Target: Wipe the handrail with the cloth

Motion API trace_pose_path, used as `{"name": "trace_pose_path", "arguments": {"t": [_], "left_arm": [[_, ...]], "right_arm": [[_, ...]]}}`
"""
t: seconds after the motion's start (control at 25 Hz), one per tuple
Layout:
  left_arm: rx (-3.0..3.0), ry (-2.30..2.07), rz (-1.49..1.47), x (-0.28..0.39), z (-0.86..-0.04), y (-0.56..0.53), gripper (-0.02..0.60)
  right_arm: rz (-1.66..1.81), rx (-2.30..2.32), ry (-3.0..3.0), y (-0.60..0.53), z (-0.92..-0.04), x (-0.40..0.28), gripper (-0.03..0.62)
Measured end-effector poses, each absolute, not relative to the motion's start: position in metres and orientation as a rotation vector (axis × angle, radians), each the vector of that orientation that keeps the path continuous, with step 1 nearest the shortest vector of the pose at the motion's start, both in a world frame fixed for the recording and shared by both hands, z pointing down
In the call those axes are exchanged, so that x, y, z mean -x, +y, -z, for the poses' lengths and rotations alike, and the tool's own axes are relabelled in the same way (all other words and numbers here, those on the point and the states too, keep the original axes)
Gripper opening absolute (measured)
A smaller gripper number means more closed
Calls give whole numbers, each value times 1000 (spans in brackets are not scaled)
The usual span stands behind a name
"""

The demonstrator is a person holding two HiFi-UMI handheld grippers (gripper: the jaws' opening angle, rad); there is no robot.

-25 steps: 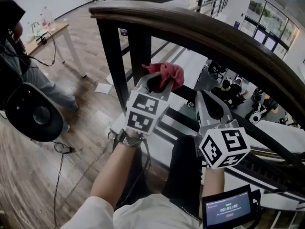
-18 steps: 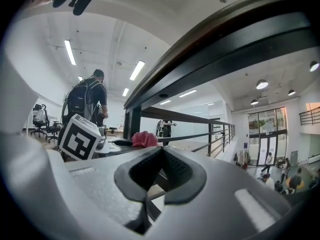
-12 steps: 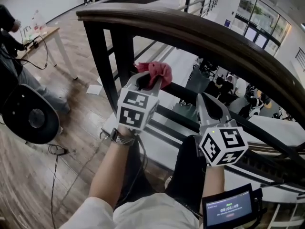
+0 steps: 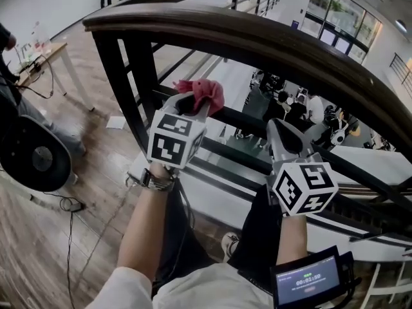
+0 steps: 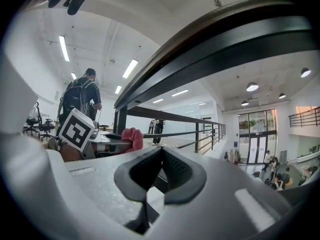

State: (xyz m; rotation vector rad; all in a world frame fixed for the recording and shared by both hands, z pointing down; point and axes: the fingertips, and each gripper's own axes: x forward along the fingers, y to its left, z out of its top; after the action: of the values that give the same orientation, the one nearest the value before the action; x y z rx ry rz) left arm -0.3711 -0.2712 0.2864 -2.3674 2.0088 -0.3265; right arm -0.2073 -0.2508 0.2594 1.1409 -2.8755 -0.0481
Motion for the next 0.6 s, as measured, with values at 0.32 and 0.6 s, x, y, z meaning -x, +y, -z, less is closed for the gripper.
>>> {"name": "trace_pose_path", "arguments": {"t": [0.32,0.6], "left_arm": [[2378,2006,339,347,-291,-272,71],[2350,1986,366,314,-289,-271,70]], "right_arm": [[47,-1160,-2878,-253,-260,174,3],[74,-1161,-2880,-253,-255,141,3]]}}
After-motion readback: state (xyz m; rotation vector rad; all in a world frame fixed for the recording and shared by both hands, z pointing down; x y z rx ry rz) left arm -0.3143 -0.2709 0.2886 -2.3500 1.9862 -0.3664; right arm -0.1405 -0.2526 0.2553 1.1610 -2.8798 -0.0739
